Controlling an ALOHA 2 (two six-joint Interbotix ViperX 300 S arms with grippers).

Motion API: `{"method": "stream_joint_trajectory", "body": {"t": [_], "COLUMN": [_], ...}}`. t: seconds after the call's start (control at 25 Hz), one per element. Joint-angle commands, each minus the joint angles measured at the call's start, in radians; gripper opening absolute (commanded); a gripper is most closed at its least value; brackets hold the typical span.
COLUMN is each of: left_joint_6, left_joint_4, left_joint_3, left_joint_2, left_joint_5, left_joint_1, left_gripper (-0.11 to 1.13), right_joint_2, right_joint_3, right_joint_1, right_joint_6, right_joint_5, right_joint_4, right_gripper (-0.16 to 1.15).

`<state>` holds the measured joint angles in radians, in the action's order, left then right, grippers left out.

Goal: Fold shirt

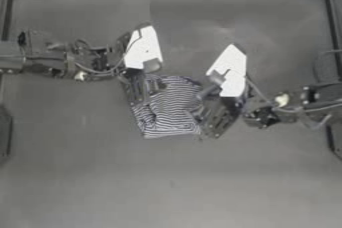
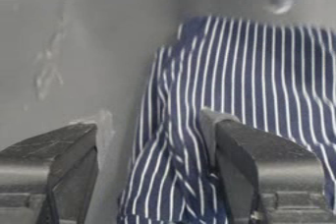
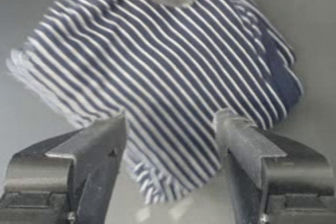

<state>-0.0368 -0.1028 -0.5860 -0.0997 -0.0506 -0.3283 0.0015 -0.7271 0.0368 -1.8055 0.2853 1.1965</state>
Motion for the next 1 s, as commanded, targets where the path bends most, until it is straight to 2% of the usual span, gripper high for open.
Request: {"method": "stream_joint_trajectory", "body": {"t": [0.04,0.52,1.0], "left_joint_6": [0.0,-0.008,-0.012], "left_joint_4": [-0.002,0.002,0.006], "left_joint_3": [-0.011,-0.063,-0.067], "left_joint_2": [0.026,0.0,-0.037], "left_joint_5": [0.008,0.026,0.026], "left_joint_1": [-0.002,-0.002,0.028], "left_gripper": [0.9,0.9,0.9], "right_joint_2": [0.031,0.11,0.135], "right_joint_3": [0.046,0.063,0.063], "right_joint_1": [0.002,0.009,-0.006], "right_joint_6": [-0.009,-0.014,-0.012], "right_joint_5": [-0.003,-0.023,-0.049], "right_joint_4": [0.029,0.025,0.02], "right_gripper": [0.87,0.87,0.87]}}
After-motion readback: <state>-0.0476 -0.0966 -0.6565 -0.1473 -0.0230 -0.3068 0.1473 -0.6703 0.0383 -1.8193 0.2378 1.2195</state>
